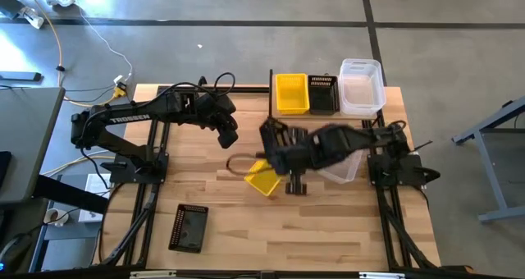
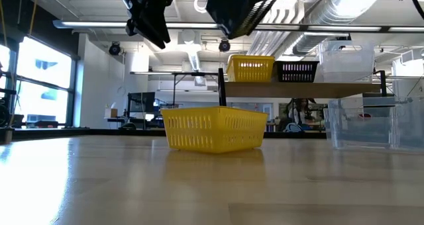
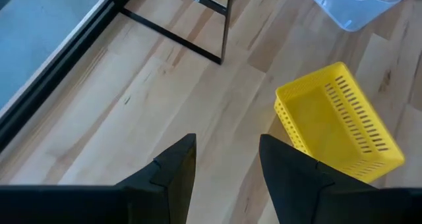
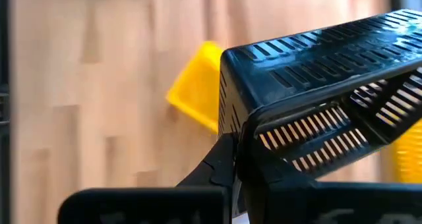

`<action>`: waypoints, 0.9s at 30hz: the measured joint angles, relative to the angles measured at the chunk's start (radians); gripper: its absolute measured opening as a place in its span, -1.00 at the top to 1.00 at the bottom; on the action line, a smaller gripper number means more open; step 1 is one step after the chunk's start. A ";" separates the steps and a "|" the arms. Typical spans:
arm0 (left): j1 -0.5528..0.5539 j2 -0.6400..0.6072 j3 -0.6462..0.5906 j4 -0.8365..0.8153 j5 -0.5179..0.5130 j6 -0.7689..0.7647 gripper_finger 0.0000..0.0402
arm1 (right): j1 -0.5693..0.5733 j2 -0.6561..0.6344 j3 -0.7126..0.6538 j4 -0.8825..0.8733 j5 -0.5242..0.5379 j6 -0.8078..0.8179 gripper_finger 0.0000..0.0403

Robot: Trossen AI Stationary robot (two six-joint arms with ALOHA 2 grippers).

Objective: Stack baskets on shelf by color
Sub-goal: Stack the right black bin on top of the other black bin on the shelf

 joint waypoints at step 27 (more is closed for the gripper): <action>0.002 0.000 0.000 0.000 -0.042 0.027 0.22 | -0.450 -0.232 -0.004 0.001 0.232 -0.379 1.00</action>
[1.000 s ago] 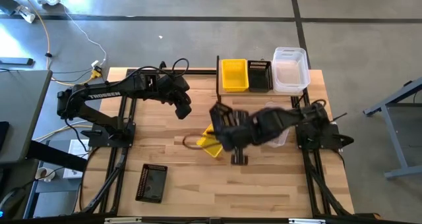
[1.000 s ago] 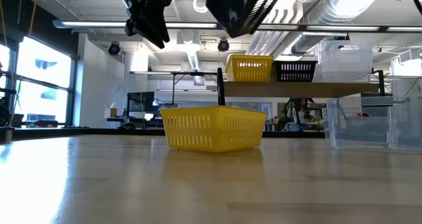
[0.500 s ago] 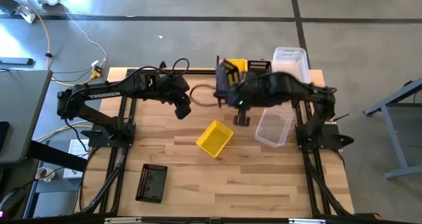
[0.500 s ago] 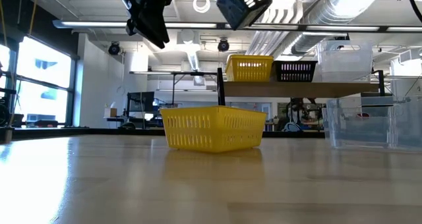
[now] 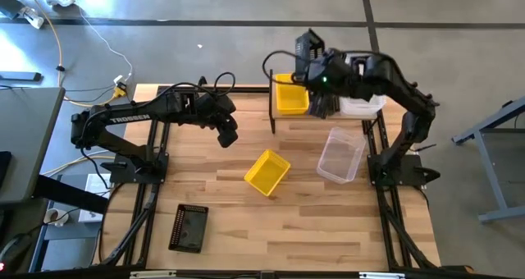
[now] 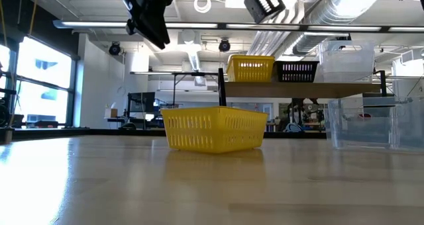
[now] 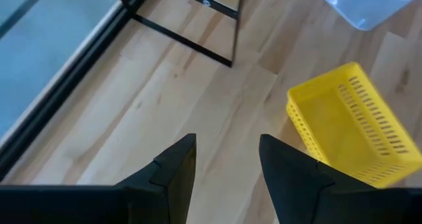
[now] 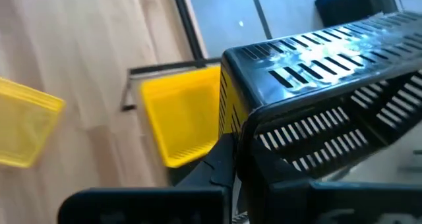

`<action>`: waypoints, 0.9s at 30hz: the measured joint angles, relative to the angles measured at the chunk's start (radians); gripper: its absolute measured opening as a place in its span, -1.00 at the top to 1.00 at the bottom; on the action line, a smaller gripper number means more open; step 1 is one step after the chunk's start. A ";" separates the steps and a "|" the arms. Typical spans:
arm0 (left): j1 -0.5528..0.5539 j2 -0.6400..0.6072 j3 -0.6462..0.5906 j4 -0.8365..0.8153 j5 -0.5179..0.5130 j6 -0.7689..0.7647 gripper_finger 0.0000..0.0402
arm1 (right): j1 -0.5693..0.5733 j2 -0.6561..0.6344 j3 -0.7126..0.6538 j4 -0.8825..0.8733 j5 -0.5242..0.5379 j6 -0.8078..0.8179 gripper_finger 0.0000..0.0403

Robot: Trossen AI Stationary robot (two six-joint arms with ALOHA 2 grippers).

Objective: Stack baskets on shelf by color
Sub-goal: Stack the right black bin on top of the other black bin on the shelf

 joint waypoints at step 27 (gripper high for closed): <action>0.146 0.000 0.000 0.000 -0.040 -0.001 0.22 | -0.152 -0.071 -0.373 0.000 -0.090 -0.193 1.00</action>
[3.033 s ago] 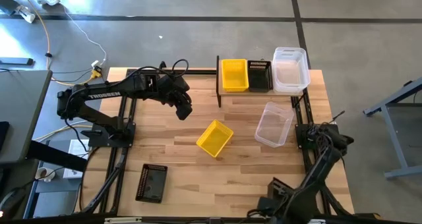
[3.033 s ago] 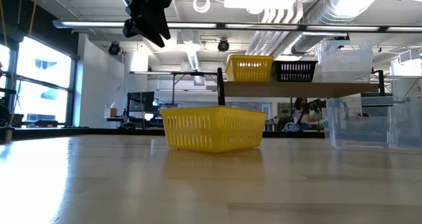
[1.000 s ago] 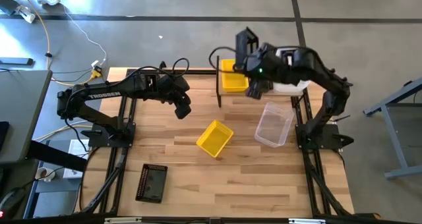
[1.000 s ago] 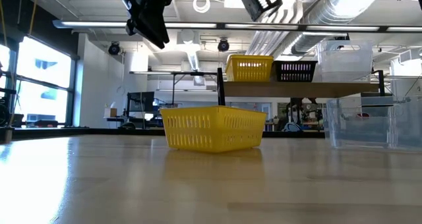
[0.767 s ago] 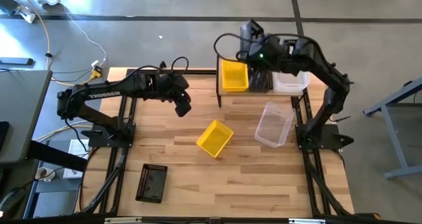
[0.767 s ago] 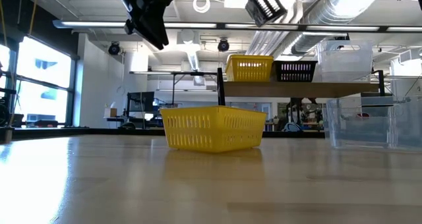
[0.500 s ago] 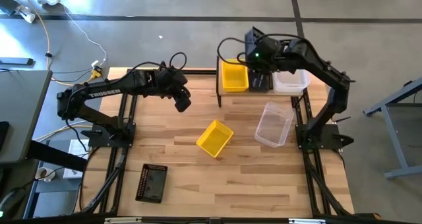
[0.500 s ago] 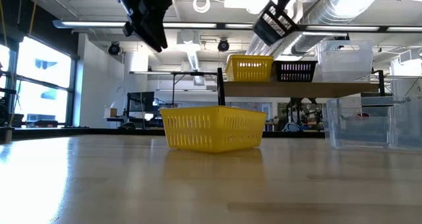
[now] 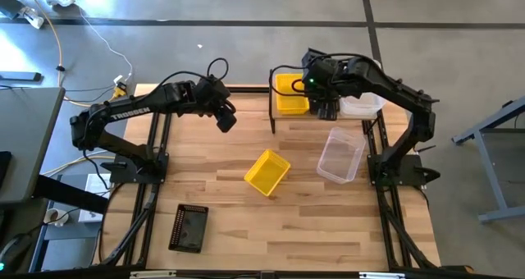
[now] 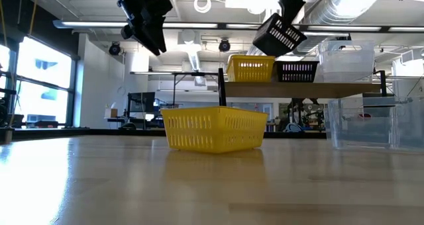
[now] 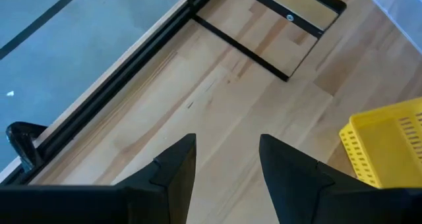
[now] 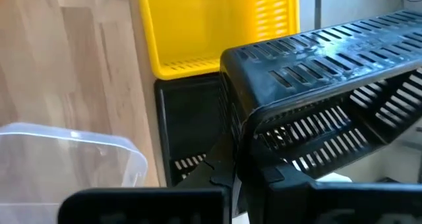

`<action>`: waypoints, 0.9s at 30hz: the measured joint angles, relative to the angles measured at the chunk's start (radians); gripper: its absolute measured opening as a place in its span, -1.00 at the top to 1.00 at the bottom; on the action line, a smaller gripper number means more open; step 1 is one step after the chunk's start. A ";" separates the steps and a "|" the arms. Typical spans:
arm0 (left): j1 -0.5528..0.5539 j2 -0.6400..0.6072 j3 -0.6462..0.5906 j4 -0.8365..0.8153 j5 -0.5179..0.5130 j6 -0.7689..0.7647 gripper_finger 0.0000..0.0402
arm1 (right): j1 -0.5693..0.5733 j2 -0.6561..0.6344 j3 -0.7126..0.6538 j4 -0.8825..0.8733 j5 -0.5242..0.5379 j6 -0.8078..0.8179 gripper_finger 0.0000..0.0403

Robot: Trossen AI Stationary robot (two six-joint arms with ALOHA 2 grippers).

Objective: Stack baskets on shelf by color
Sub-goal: Stack the right black bin on top of the other black bin on the shelf

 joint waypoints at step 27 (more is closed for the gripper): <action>0.018 0.008 -0.001 0.007 0.000 0.000 0.22 | -0.025 0.008 0.016 0.000 -0.015 0.032 1.00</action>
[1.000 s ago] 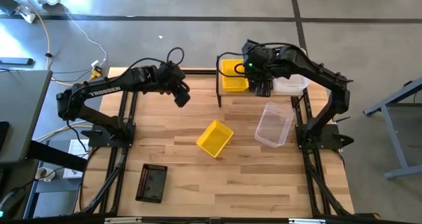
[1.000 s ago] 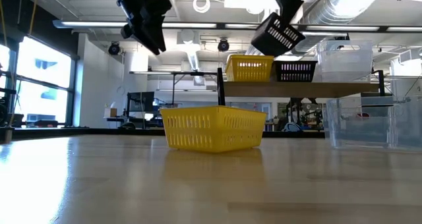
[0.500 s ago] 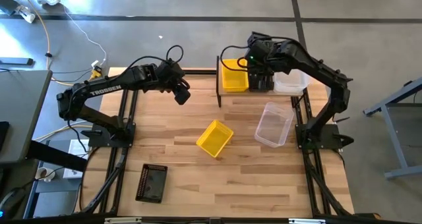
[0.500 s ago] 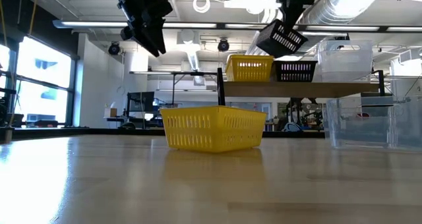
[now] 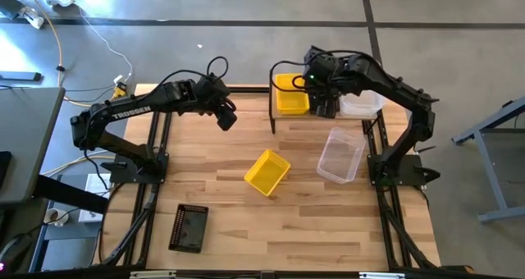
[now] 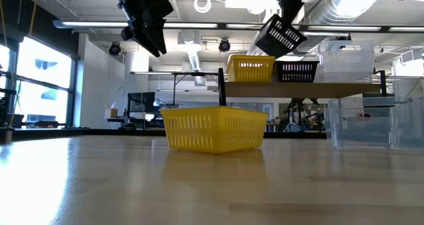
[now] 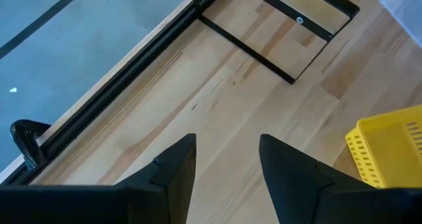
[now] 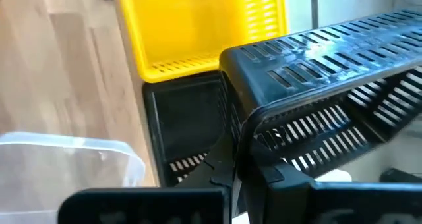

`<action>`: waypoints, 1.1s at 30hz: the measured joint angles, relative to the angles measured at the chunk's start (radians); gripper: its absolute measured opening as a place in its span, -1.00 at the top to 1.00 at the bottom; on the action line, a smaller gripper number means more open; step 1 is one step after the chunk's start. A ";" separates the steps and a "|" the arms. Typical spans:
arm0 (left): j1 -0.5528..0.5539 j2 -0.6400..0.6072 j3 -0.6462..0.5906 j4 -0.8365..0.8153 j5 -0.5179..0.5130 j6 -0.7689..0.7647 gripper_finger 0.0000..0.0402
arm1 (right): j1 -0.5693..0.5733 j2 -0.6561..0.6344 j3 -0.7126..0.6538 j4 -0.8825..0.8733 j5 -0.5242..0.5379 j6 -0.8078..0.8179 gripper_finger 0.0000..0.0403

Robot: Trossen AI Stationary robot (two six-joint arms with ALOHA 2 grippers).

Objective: Stack baskets on shelf by color
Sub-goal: Stack the right black bin on top of the other black bin on the shelf

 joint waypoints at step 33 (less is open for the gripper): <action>-0.001 0.000 0.000 -0.007 0.012 -0.003 0.22 | -0.002 -0.016 -0.266 0.002 -0.034 0.039 1.00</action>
